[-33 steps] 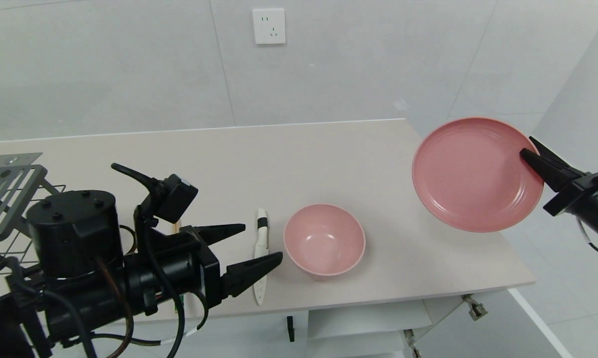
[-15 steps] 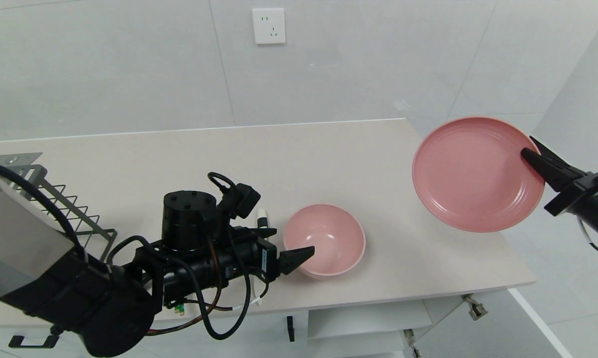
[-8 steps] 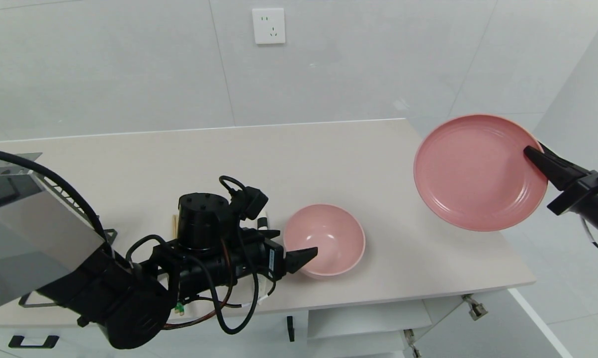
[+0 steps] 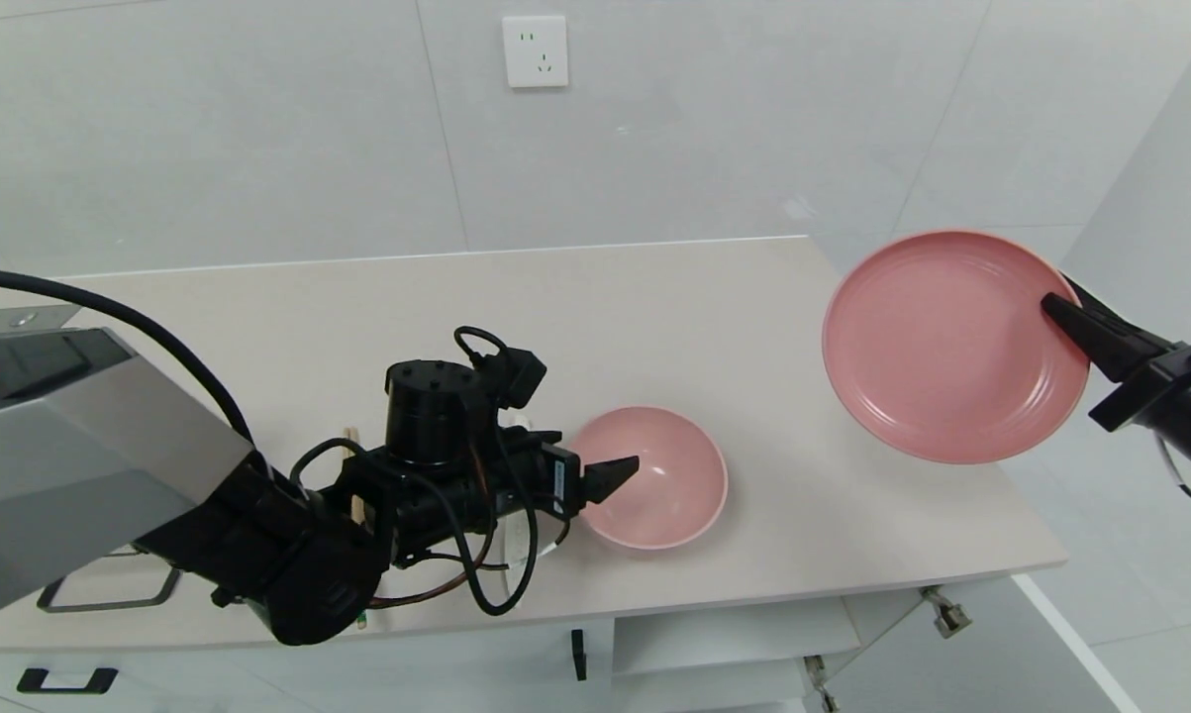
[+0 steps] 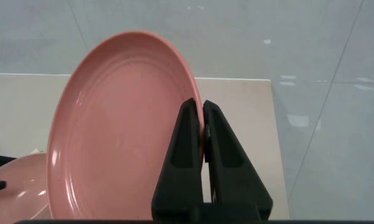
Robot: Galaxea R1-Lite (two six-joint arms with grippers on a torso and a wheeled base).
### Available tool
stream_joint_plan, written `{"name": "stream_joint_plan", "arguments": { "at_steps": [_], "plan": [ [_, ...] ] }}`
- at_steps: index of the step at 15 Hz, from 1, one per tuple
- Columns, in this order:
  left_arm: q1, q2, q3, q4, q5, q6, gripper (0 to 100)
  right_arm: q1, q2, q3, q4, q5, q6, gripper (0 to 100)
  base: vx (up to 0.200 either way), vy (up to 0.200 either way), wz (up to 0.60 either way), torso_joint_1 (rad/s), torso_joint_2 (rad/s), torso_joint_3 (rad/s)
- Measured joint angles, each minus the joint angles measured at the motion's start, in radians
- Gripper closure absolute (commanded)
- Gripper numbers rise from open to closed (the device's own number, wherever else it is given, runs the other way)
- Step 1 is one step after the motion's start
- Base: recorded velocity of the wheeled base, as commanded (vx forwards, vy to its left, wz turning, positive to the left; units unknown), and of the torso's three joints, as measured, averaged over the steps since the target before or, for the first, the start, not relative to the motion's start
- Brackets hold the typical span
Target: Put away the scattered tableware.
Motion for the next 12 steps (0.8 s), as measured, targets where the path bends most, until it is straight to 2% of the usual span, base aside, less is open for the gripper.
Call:
{"name": "stream_joint_plan", "arguments": {
  "at_steps": [3, 8, 9, 12],
  "plan": [
    [-0.011, 0.020, -0.016, 0.011, 0.002, 0.000, 0, 0.001, 0.000, 0.001, 0.000, 0.000, 0.000, 100, 0.000, 0.000, 0.00, 0.000, 0.00, 0.000],
    [-0.023, 0.022, 0.016, 0.047, 0.002, 0.001, 0, 0.001, 0.000, 0.000, 0.000, 0.000, 0.000, 100, 0.000, 0.000, 0.00, 0.000, 0.00, 0.000],
    [-0.024, 0.022, 0.018, 0.053, 0.002, 0.001, 100, 0.000, 0.000, 0.000, 0.000, 0.000, 0.000, 100, 0.000, 0.000, 0.00, 0.000, 0.00, 0.000],
    [-0.026, 0.004, 0.033, 0.057, 0.003, 0.001, 100, 0.001, 0.000, -0.002, 0.000, 0.000, 0.001, 100, 0.000, 0.000, 0.00, 0.000, 0.00, 0.000]
  ]
}}
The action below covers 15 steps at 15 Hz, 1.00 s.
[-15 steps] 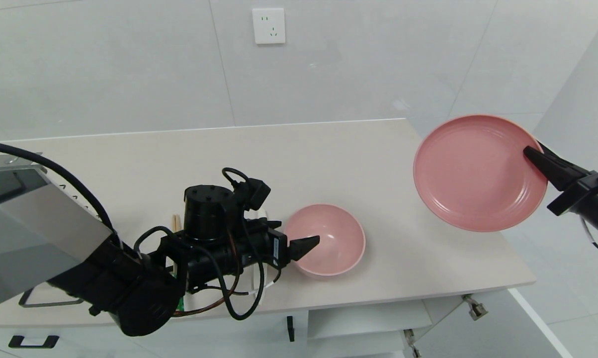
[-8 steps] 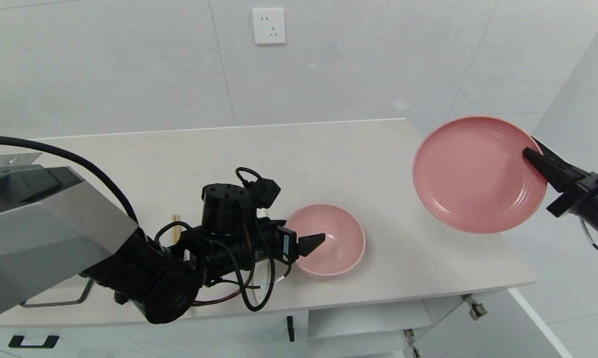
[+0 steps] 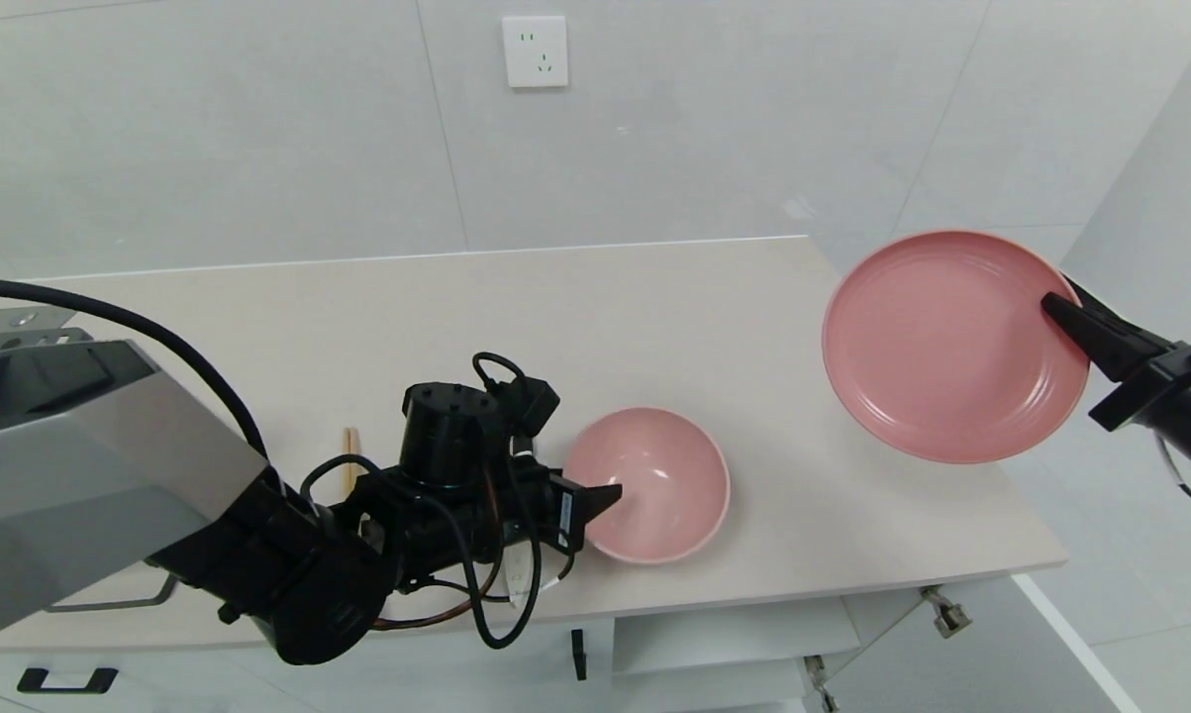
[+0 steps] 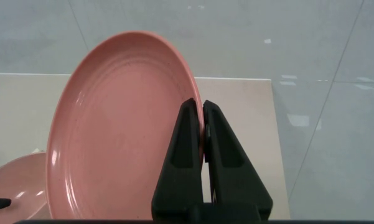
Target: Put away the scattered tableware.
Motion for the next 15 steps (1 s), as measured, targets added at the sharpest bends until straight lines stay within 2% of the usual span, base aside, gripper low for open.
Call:
{"name": "stream_joint_plan", "arguments": {
  "at_steps": [6, 10, 15],
  "plan": [
    [0.009, -0.052, 0.044, -0.016, 0.001, 0.005, 100, 0.000, 0.000, -0.003, 0.000, 0.000, 0.000, 100, 0.000, 0.000, 0.00, 0.000, 0.00, 0.000],
    [0.020, -0.154, 0.070, -0.012, 0.001, 0.006, 100, 0.000, 0.000, -0.006, 0.000, 0.000, -0.001, 100, 0.000, 0.000, 0.00, 0.000, 0.00, 0.000],
    [0.086, -0.390, 0.169, 0.103, -0.004, 0.016, 100, 0.044, 0.000, -0.006, 0.000, -0.002, 0.000, 100, 0.000, 0.000, 0.00, 0.000, 0.00, 0.000]
  ]
}}
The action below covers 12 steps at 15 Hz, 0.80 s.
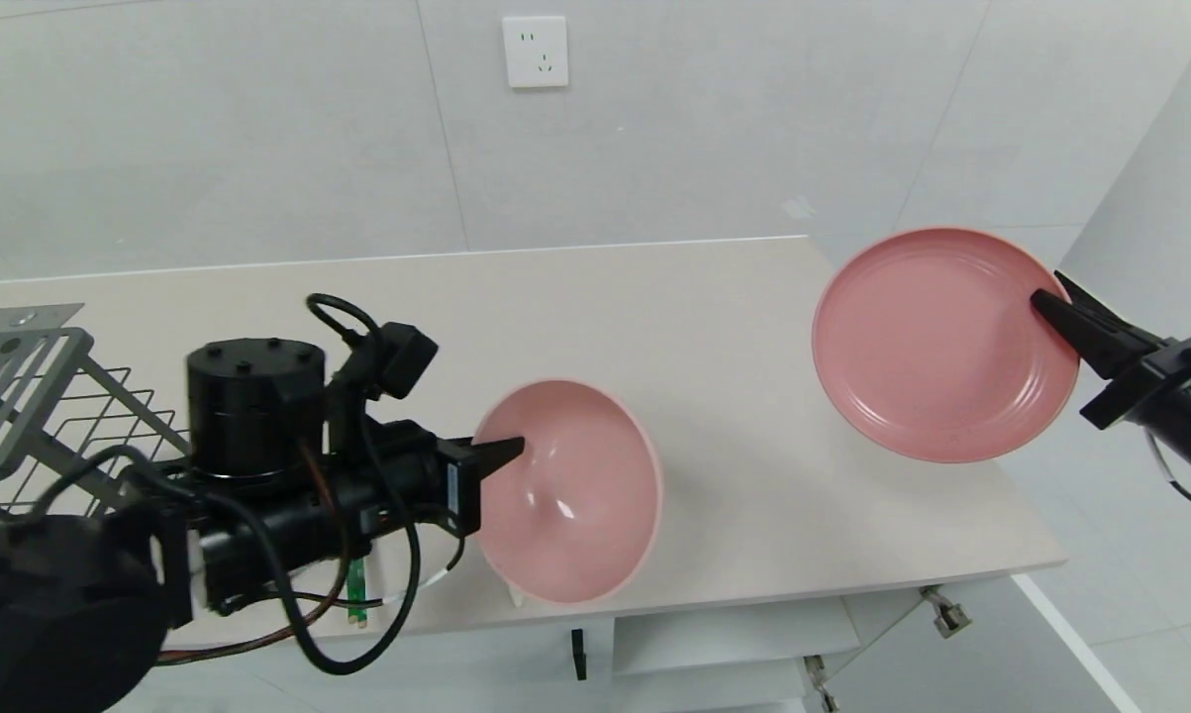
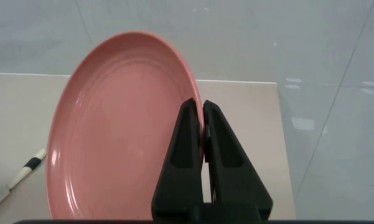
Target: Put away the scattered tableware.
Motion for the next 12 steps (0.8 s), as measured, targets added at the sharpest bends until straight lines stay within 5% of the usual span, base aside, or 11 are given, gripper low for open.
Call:
{"name": "stream_joint_plan", "arguments": {
  "at_steps": [5, 10, 12],
  "plan": [
    [0.051, -0.267, 0.106, 0.128, -0.007, -0.023, 100, 0.076, 0.002, -0.037, -0.001, -0.004, 0.017, 100, 0.000, 0.000, 0.00, 0.000, 0.00, 0.000],
    [0.058, -0.448, 0.162, 0.094, -0.046, -0.191, 100, 0.111, 0.003, -0.081, 0.000, -0.014, 0.110, 100, 0.000, 0.000, 0.00, 0.000, 0.00, 0.000],
    [0.057, -0.494, 0.192, -0.002, -0.068, -0.209, 100, 0.122, 0.000, -0.098, 0.000, -0.039, 0.102, 100, 0.000, 0.000, 0.00, 0.000, 0.00, 0.000]
  ]
}}
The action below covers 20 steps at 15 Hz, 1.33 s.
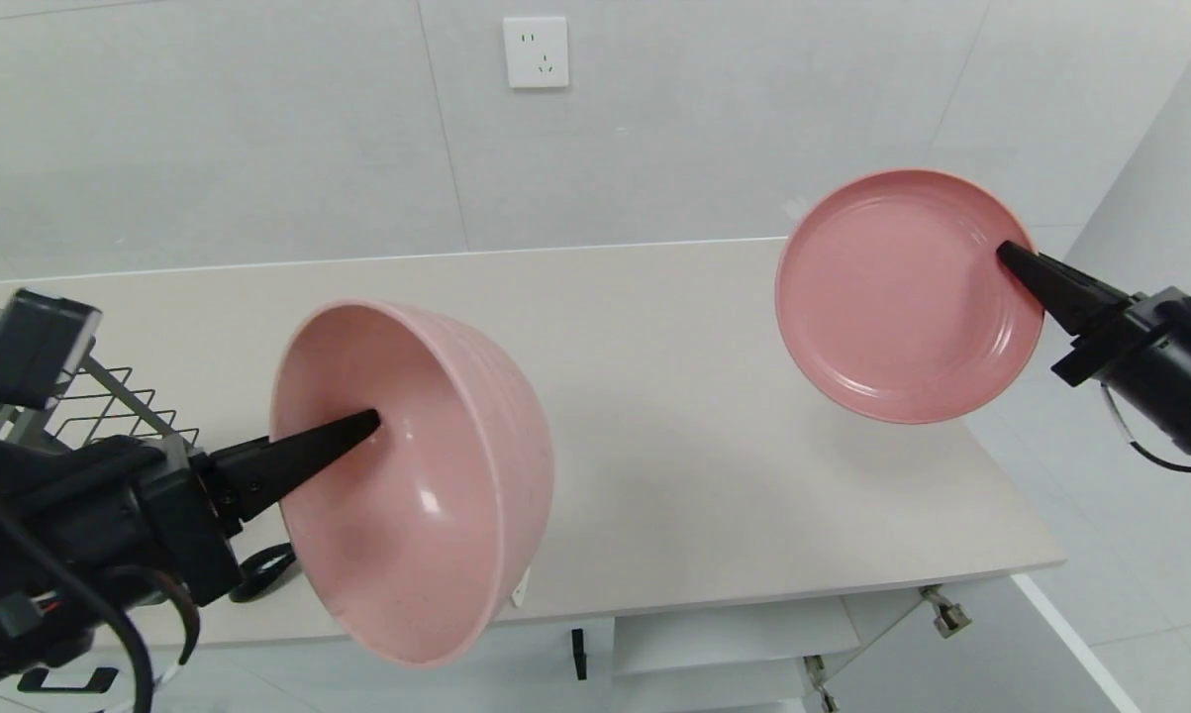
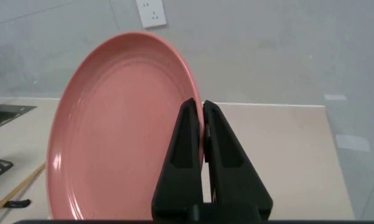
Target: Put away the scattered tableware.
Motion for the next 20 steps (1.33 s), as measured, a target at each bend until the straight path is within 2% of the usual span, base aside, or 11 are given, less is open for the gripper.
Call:
{"name": "stream_joint_plan", "arguments": {
  "at_steps": [2, 5, 6, 7, 8, 9, 13, 15, 17, 20],
  "plan": [
    [-0.002, -0.026, 0.042, -0.062, -0.021, -0.001, 100, 0.022, -0.004, 0.022, 0.000, -0.003, -0.002, 100, 0.000, 0.000, 0.00, 0.000, 0.00, 0.000],
    [0.029, -0.028, 0.060, -0.039, -0.016, -0.017, 100, 0.039, -0.004, 0.037, 0.000, -0.007, -0.003, 100, 0.000, 0.000, 0.00, 0.000, 0.00, 0.000],
    [0.041, -0.017, 0.063, -0.033, 0.016, -0.037, 100, 0.045, -0.005, 0.039, 0.000, -0.007, -0.003, 100, 0.000, 0.000, 0.00, 0.000, 0.00, 0.000],
    [0.048, -0.002, 0.067, -0.030, 0.076, -0.066, 100, 0.060, -0.008, 0.042, 0.000, -0.006, -0.003, 100, 0.000, 0.000, 0.00, 0.000, 0.00, 0.000],
    [0.046, 0.015, 0.076, -0.031, 0.111, -0.074, 100, 0.071, -0.013, 0.044, 0.000, -0.004, 0.000, 100, 0.000, 0.000, 0.00, 0.000, 0.00, 0.000],
    [0.037, 0.028, 0.092, -0.036, 0.119, -0.071, 100, 0.080, -0.016, 0.046, 0.000, -0.004, 0.002, 100, 0.000, 0.000, 0.00, 0.000, 0.00, 0.000],
    [-0.052, 0.015, 0.150, -0.045, 0.120, -0.023, 100, 0.147, -0.022, 0.049, 0.000, -0.004, 0.003, 100, 0.000, 0.000, 0.00, 0.000, 0.00, 0.000],
    [-0.090, -0.026, 0.166, -0.046, 0.119, -0.013, 100, 0.166, -0.022, 0.060, -0.001, -0.011, 0.000, 100, 0.000, 0.000, 0.00, 0.000, 0.00, 0.000],
    [-0.105, -0.062, 0.174, -0.047, 0.119, -0.009, 100, 0.171, -0.019, 0.090, 0.000, -0.016, -0.016, 100, 0.000, 0.000, 0.00, 0.000, 0.00, 0.000],
    [-0.109, -0.078, 0.177, -0.047, 0.119, 0.016, 100, 0.174, 0.001, 0.143, 0.000, -0.028, -0.249, 100, 0.000, 0.000, 0.00, 0.000, 0.00, 0.000]
  ]
}}
